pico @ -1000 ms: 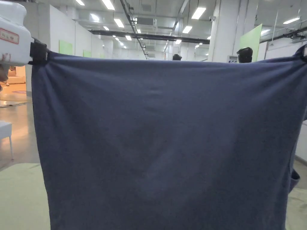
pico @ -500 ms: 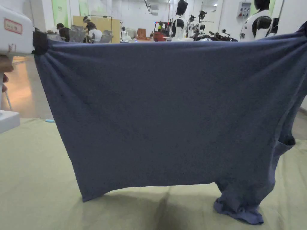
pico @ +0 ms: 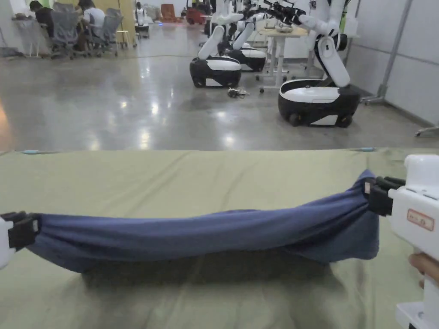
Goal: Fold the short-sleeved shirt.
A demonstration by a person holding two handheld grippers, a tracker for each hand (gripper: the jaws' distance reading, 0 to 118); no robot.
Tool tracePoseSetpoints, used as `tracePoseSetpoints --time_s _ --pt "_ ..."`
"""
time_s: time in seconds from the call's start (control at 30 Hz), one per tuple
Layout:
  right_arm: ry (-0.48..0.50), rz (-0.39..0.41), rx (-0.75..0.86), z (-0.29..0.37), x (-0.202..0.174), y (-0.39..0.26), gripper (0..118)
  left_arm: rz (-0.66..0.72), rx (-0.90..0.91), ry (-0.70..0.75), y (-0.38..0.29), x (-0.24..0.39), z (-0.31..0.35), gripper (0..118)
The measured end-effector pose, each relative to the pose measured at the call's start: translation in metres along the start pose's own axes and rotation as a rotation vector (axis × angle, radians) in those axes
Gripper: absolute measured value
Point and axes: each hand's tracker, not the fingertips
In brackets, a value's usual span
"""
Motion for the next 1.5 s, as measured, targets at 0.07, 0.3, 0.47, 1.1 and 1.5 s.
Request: tracePoseSetpoints --time_s 0.07,0.3,0.47,1.1,1.5 --pt "0.004 -0.005 -0.026 0.024 0.003 -0.027 1 0.009 -0.026 0.011 -0.031 0.001 0.02 1" --pt "0.031 -0.07 -0.056 0.147 0.014 -0.095 1 -0.025 -0.031 -0.011 -0.118 0.013 0.138 1" --pt "0.037 -0.057 -0.059 0.244 0.021 -0.128 1 -0.025 -0.007 -0.024 -0.148 0.015 0.231 1" --pt "-0.018 0.082 -0.277 0.369 0.023 -0.248 23 -0.048 -0.24 -0.149 -0.282 -0.007 0.314 48" --pt "-0.038 -0.006 -0.071 0.434 -0.009 -0.213 87 -0.011 0.082 -0.072 -0.248 0.024 0.414 102"
